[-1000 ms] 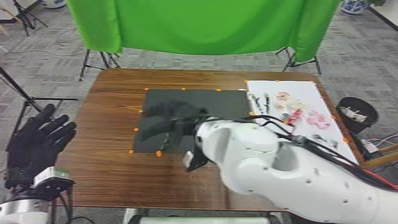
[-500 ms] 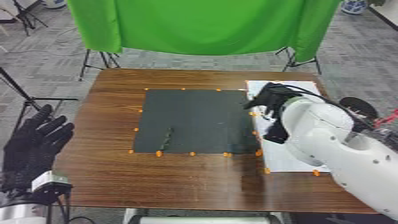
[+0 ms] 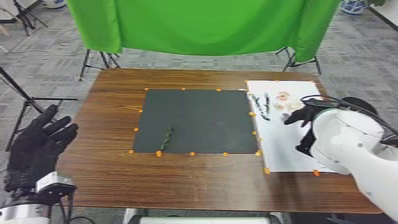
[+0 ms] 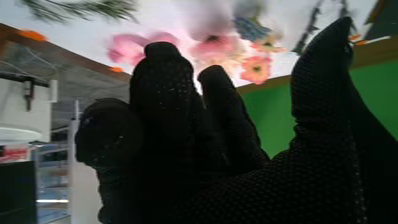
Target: Arrange flowers
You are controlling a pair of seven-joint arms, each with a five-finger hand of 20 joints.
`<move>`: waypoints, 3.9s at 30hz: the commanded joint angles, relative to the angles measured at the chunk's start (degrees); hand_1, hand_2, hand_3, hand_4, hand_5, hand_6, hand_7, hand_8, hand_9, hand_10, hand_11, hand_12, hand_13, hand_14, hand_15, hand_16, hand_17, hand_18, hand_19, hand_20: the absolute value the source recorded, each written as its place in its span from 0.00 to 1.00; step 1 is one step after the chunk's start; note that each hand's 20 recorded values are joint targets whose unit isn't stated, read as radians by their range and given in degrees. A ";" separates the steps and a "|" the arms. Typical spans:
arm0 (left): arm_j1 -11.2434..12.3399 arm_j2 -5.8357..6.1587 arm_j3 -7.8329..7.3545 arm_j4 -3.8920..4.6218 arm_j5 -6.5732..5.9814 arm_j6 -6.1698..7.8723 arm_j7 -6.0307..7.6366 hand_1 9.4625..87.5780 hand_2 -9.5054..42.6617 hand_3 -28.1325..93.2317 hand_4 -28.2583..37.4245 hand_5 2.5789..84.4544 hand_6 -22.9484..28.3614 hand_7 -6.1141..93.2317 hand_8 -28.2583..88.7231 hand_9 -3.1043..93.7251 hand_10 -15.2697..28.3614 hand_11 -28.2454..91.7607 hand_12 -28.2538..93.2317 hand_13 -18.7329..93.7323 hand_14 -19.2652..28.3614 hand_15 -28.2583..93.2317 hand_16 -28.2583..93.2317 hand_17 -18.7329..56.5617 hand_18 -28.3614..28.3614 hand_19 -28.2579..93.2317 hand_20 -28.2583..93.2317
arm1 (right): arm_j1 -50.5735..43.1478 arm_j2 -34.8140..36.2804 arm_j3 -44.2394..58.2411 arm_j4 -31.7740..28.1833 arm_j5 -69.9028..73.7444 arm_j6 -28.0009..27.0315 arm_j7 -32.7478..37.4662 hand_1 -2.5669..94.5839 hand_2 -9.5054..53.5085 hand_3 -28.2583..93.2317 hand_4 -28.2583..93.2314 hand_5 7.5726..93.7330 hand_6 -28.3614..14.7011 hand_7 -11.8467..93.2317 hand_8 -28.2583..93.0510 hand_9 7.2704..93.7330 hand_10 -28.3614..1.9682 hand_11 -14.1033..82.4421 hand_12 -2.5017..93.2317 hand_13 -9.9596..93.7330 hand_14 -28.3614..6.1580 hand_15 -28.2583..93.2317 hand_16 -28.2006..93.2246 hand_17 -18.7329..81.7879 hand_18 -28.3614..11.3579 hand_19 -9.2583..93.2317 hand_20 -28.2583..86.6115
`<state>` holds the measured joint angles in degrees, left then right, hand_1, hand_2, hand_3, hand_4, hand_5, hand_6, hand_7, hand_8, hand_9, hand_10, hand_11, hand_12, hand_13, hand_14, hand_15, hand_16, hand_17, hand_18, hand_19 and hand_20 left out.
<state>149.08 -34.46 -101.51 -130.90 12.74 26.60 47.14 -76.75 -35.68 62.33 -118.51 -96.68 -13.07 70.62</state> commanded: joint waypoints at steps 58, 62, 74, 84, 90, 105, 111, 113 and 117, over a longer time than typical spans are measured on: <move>0.80 2.27 1.39 -1.04 -2.34 1.16 2.71 0.26 0.31 0.77 0.11 0.42 0.63 0.17 0.17 0.38 0.78 0.47 0.32 0.36 0.93 0.67 0.13 0.14 0.90 0.61 0.29 | 5.87 0.71 -4.01 10.43 6.98 -10.57 11.99 0.62 0.09 0.68 0.15 0.66 0.00 0.21 0.16 0.75 0.00 0.73 0.17 0.83 0.34 0.92 0.25 0.86 0.42 1.00 0.53; 0.89 2.83 1.72 -1.04 -3.18 0.99 3.47 0.26 0.31 0.77 0.10 0.42 0.63 0.17 0.17 0.38 0.79 0.47 0.32 0.36 0.94 0.67 0.13 0.14 0.90 0.62 0.29 | 5.87 0.92 -4.71 10.78 6.36 -8.79 10.49 0.68 0.09 0.67 0.14 0.71 0.11 0.21 0.19 0.73 0.00 0.75 0.20 0.81 0.31 0.93 0.24 0.82 0.37 1.00 0.54; 0.41 2.65 2.08 -1.05 -2.91 1.12 3.29 0.26 0.31 0.77 0.10 0.42 0.63 0.17 0.17 0.38 0.78 0.47 0.32 0.36 0.94 0.68 0.13 0.14 0.90 0.62 0.29 | 3.25 1.59 -3.02 8.99 3.44 -1.30 4.37 0.78 0.07 0.68 0.10 0.86 0.30 0.22 0.39 0.75 0.12 0.59 0.33 0.81 0.34 0.93 0.27 0.75 0.21 1.00 0.57; 0.58 3.16 2.11 -1.00 -3.51 1.27 3.92 0.26 0.31 0.77 0.11 0.42 0.63 0.17 0.17 0.38 0.78 0.47 0.32 0.36 0.94 0.68 0.13 0.14 0.90 0.62 0.29 | 3.38 2.94 -4.02 7.13 -2.07 6.44 0.49 0.70 0.04 0.77 0.05 0.91 0.39 0.23 0.41 0.87 0.21 0.56 0.27 0.88 0.50 0.86 0.30 0.85 0.39 1.00 0.53; 1.02 4.05 2.08 -1.10 -4.29 1.44 4.97 0.26 0.31 0.77 0.11 0.42 0.63 0.17 0.17 0.38 0.78 0.47 0.32 0.36 0.94 0.68 0.13 0.14 0.90 0.62 0.29 | 4.19 2.56 -3.84 6.29 -2.70 5.68 2.26 0.68 0.03 0.78 0.06 0.92 0.44 0.23 0.41 0.90 0.33 0.54 0.28 0.92 0.60 0.82 0.32 0.89 0.51 1.00 0.48; -1.33 1.82 3.75 -0.86 -1.83 0.79 2.38 0.26 0.32 0.77 0.10 0.42 0.63 0.17 0.17 0.38 0.78 0.47 0.32 0.36 0.94 0.68 0.13 0.14 0.90 0.62 0.29 | 7.11 -0.22 -4.00 10.46 6.53 2.04 9.28 0.47 0.07 0.73 0.10 0.57 0.13 0.17 0.18 0.78 0.00 0.44 0.19 0.89 0.48 0.85 0.29 0.91 0.56 1.00 0.39; -0.55 0.37 2.47 -1.11 -1.00 0.82 1.71 0.26 0.31 0.77 0.11 0.42 0.63 0.17 0.17 0.38 0.78 0.47 0.32 0.36 0.94 0.68 0.13 0.14 0.90 0.62 0.29 | 7.47 -1.19 -3.29 11.74 10.07 -0.47 11.24 0.50 0.06 0.71 0.11 0.62 0.00 0.20 0.17 0.79 0.00 0.52 0.19 0.89 0.46 0.85 0.29 0.92 0.55 1.00 0.39; -0.54 -0.04 2.18 -1.10 -1.64 -0.55 1.61 0.26 0.31 0.77 0.11 0.42 0.63 0.17 0.17 0.38 0.78 0.47 0.32 0.36 0.94 0.68 0.13 0.14 0.90 0.62 0.29 | 7.18 -1.32 -3.39 11.70 9.85 -1.14 11.58 0.52 0.06 0.70 0.11 0.63 0.00 0.20 0.16 0.77 0.00 0.57 0.19 0.88 0.45 0.85 0.29 0.91 0.54 1.00 0.40; -0.42 0.70 2.20 -1.13 -2.09 0.07 2.41 0.26 0.31 0.77 0.11 0.42 0.63 0.17 0.17 0.38 0.79 0.47 0.32 0.36 0.94 0.68 0.13 0.14 0.90 0.62 0.29 | 7.50 -1.61 -3.77 12.05 10.99 -1.85 11.21 0.53 0.06 0.69 0.12 0.64 0.00 0.20 0.16 0.78 0.00 0.58 0.19 0.89 0.46 0.85 0.29 0.91 0.53 1.00 0.41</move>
<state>147.85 -33.56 -98.99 -131.48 11.13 27.24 48.92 -69.89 -36.82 58.95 -106.83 -86.46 -14.66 81.61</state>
